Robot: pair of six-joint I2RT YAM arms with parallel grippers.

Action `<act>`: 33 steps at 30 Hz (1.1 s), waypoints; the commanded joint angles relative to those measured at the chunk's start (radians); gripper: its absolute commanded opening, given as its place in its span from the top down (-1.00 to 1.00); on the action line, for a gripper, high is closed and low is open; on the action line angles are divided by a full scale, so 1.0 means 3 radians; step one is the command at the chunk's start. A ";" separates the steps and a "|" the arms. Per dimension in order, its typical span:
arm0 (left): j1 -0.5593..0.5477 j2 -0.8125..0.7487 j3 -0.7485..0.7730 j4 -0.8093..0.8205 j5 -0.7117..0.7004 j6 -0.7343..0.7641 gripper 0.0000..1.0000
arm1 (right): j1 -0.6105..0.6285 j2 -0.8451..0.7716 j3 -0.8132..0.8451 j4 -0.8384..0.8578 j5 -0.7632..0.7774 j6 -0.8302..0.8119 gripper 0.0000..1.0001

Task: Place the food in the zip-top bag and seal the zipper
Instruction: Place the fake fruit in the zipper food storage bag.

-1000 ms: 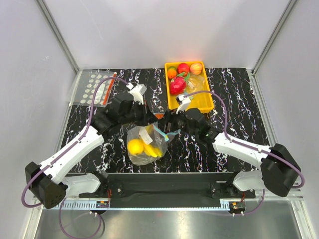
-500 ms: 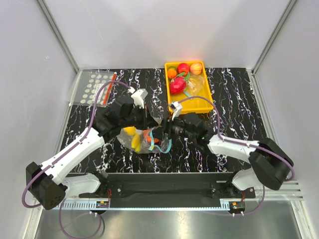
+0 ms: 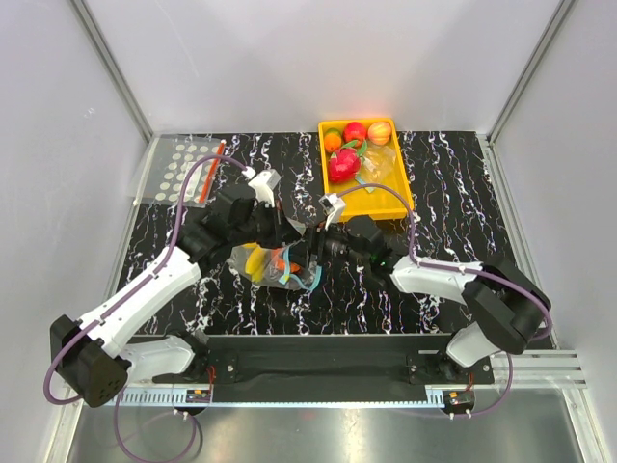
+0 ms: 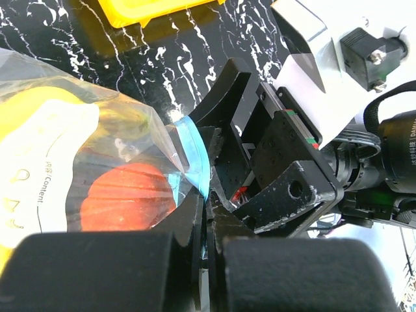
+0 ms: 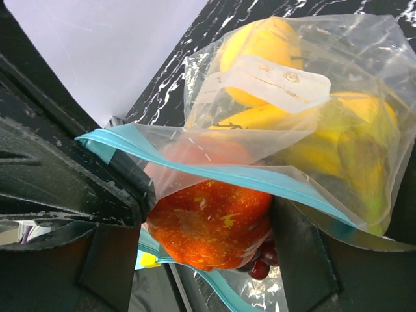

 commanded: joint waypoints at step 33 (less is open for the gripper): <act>0.0280 0.0014 0.0009 0.1209 0.1083 -0.0710 1.00 | 0.0079 -0.1366 0.0478 -0.2035 0.1001 -0.0273 -0.96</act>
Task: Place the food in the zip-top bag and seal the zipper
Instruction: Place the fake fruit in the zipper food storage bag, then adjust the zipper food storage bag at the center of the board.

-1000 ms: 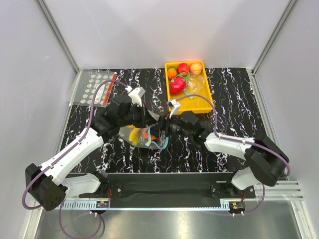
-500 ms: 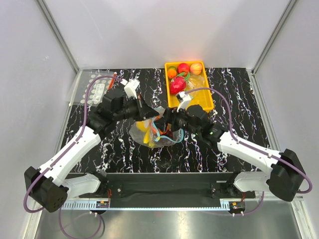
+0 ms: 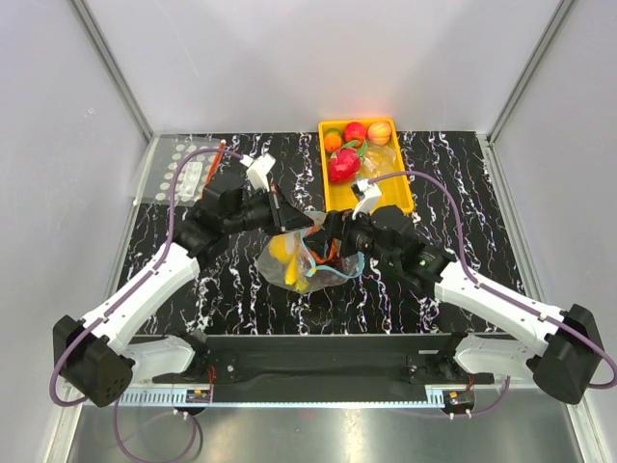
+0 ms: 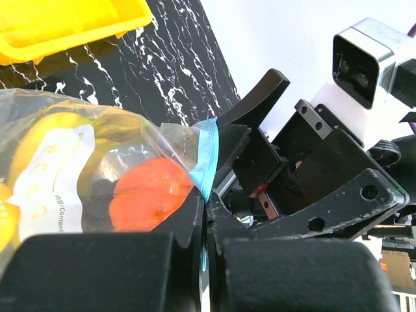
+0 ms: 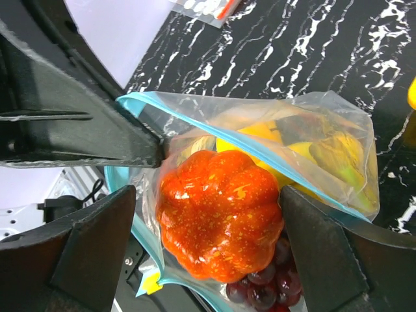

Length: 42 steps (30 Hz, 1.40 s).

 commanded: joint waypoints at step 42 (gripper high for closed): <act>0.0002 -0.0098 0.0025 0.0110 -0.0049 0.0153 1.00 | 0.0036 -0.0721 0.0013 -0.1664 0.0939 0.0173 -0.50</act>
